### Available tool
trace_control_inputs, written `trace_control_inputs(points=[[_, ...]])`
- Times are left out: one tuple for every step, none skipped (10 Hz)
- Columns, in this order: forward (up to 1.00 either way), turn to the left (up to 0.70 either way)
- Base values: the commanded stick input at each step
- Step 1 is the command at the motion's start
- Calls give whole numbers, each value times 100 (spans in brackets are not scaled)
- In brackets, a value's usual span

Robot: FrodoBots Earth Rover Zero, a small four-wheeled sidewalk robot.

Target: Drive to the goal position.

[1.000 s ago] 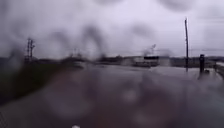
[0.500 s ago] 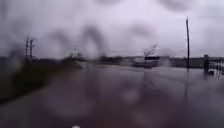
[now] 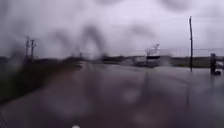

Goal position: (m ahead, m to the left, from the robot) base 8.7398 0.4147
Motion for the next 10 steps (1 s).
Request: trace_control_inputs(points=[[70, 0], [70, 0], [70, 0], [70, 0], [70, 0], [70, 0], [70, 0], [70, 0], [70, 0], [70, 0]])
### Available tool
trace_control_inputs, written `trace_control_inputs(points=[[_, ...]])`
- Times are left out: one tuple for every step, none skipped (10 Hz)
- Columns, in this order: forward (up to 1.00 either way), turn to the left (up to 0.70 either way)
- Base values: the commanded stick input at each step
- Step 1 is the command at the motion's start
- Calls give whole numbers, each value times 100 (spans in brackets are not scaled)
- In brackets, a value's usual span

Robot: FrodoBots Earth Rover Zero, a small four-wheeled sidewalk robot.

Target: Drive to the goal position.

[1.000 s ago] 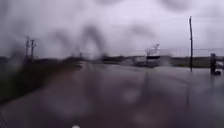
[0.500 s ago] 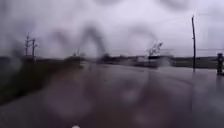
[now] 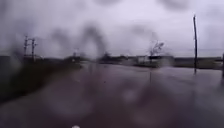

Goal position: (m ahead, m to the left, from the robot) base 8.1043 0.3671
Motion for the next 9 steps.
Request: trace_control_inputs(points=[[70, 0], [70, 0], [70, 0], [70, 0], [70, 0], [70, 0], [70, 0], [70, 0], [70, 0]])
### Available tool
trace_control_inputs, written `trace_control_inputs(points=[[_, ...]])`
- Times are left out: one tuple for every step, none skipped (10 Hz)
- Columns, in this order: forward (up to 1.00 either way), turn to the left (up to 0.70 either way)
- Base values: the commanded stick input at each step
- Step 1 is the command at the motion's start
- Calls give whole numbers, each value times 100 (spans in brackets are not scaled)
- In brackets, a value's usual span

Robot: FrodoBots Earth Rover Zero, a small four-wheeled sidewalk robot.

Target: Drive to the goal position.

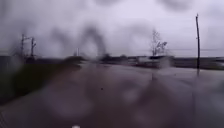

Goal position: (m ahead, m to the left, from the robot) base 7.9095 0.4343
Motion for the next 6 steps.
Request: trace_control_inputs(points=[[70, 0], [70, 0], [70, 0], [70, 1], [70, 8], [70, 25]])
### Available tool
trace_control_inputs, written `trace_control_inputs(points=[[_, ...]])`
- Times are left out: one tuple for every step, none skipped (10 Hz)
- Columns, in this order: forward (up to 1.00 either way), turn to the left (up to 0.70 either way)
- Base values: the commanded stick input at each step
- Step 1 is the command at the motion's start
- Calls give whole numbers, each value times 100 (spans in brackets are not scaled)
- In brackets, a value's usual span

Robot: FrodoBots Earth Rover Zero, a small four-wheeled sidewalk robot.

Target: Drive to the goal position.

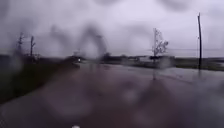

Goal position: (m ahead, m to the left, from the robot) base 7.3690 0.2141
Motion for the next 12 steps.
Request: trace_control_inputs(points=[[70, 22], [70, 14], [70, 3], [70, 0], [70, 0], [70, 0], [70, 0], [70, 0], [70, 0], [70, 0], [70, 3], [70, 5]])
